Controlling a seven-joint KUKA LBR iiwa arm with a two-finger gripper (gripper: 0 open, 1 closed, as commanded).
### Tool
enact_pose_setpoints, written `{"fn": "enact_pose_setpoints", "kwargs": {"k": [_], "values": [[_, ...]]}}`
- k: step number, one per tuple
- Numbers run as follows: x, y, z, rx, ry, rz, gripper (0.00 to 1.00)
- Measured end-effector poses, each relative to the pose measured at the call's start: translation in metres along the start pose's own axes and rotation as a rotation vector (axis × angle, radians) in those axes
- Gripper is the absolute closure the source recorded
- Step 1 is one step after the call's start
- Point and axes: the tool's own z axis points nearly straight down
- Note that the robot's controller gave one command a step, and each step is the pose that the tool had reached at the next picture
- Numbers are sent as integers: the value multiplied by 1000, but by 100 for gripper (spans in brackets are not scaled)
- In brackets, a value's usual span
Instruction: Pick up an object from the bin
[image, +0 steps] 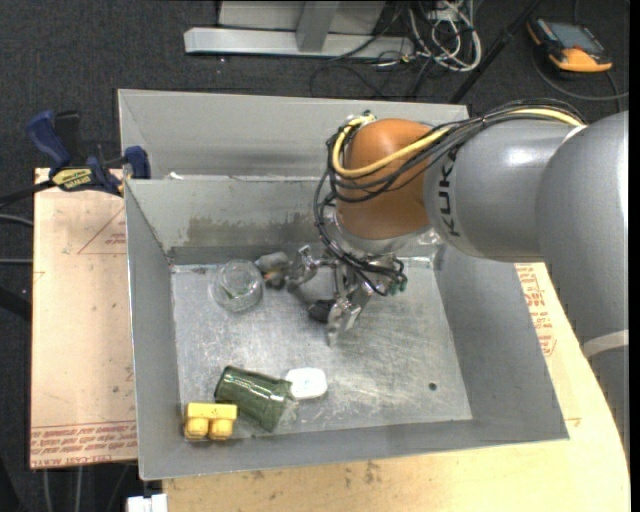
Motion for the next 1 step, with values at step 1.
{"fn": "enact_pose_setpoints", "kwargs": {"k": [1], "values": [[13,-31,1,-3,-3,7,0]]}}
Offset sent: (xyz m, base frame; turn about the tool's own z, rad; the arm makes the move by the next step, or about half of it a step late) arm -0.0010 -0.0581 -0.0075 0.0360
